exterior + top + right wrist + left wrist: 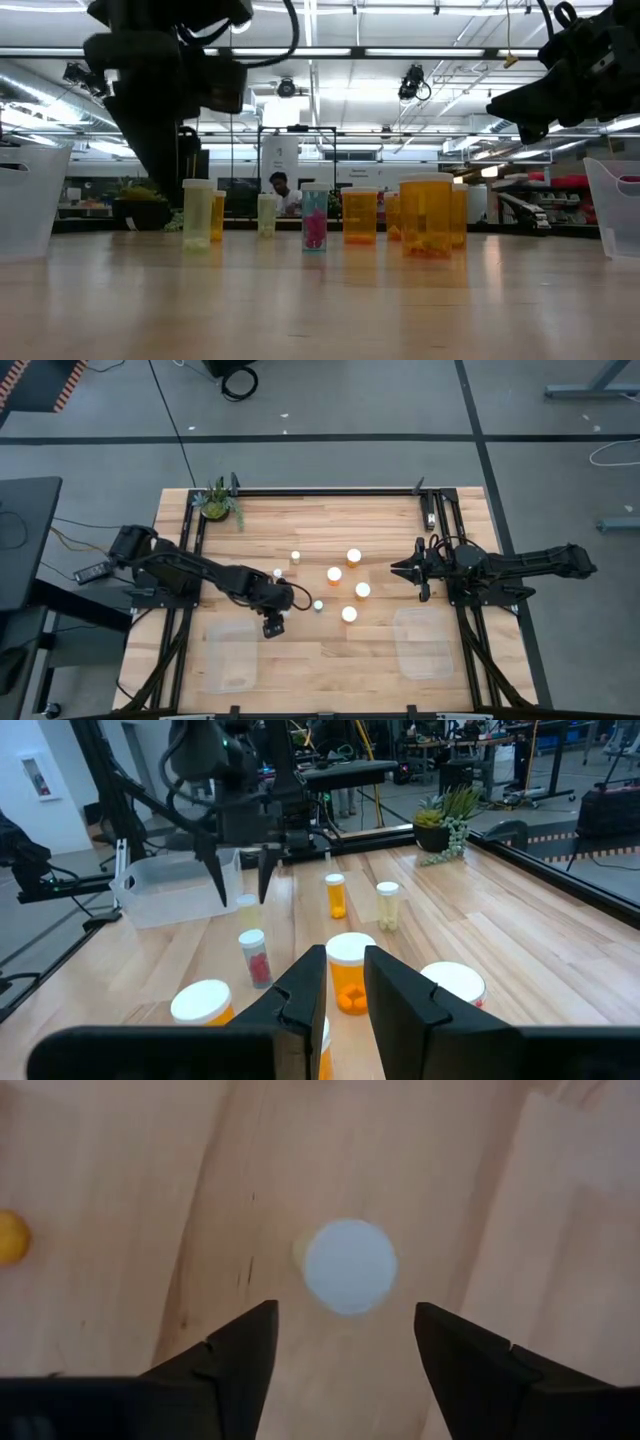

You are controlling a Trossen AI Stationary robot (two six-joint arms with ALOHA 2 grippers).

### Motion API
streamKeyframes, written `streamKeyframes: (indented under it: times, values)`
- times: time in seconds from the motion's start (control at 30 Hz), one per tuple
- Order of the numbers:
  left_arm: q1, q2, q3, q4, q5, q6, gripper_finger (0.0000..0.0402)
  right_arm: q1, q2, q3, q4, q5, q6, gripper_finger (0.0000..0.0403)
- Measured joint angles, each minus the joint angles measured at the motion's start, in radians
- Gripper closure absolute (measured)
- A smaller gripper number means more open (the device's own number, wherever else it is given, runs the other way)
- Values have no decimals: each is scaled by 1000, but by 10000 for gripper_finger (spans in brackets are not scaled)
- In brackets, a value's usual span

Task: Pick and place medicine bottles into bin by pill shape (circle, oval)
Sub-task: Put the small yellow pill bottle into the left transparent bin

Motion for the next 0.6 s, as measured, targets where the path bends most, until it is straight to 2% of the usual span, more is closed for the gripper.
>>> streamKeyframes:
  times: [0.3, 0.6]
  values:
    - [1, 77, 39, 0, -70, 31, 154, 0, 0, 0, -9, 0, 0, 324]
    - [0, 90, 40, 17, -70, 2, 190, 0, 0, 0, -21, 0, 0, 324]
